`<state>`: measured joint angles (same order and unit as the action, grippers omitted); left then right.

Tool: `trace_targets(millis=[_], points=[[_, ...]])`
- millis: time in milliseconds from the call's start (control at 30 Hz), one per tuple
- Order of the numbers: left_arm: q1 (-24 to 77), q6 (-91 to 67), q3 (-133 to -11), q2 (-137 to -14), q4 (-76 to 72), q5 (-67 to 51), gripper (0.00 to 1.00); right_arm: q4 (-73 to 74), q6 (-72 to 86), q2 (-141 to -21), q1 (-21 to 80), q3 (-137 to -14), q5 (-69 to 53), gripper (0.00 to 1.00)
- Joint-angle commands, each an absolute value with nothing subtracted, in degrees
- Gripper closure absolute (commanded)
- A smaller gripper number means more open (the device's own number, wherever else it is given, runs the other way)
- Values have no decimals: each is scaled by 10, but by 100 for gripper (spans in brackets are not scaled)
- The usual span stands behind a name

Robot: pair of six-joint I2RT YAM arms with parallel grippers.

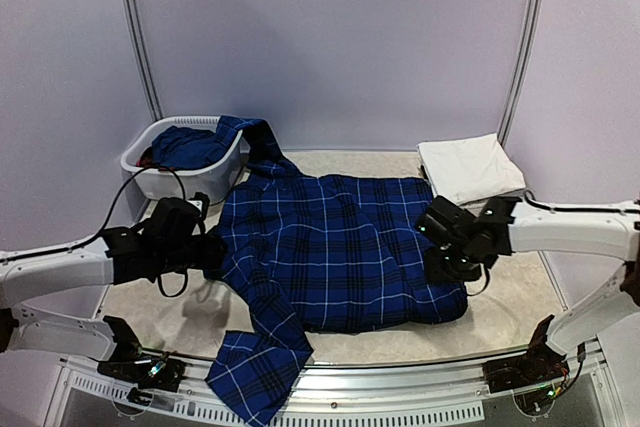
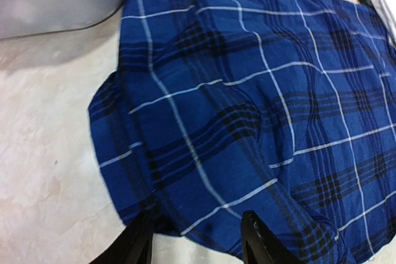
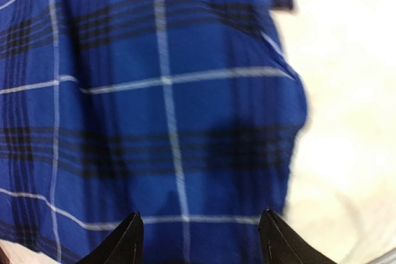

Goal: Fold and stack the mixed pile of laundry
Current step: Fold the flattened shirt at the center of the board.

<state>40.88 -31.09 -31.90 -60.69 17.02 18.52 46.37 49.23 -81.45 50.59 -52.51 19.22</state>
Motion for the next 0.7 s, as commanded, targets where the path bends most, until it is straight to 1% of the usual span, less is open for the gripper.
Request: trace_targets(millis=[0,100,200,333,433,533,667], points=[[420,-352,-298,-570,212,205,48,504,573,-739,502,-475,215,35],[427,-356,-295,-567,210,154,46,487,594,-696,501,-435,196,34],[454,-356,-310,-578,232,153,46,475,615,-663,500,-394,178,34],[459,-367,-298,-612,232,153,50,464,651,-612,501,-339,170,35],[462,-383,-275,-634,191,119,54,434,659,-562,500,-305,151,37],[464,-395,-258,-658,142,110,55,399,659,-528,500,-280,134,38],[465,-407,-249,-700,91,80,54,373,645,-529,501,-274,115,39]])
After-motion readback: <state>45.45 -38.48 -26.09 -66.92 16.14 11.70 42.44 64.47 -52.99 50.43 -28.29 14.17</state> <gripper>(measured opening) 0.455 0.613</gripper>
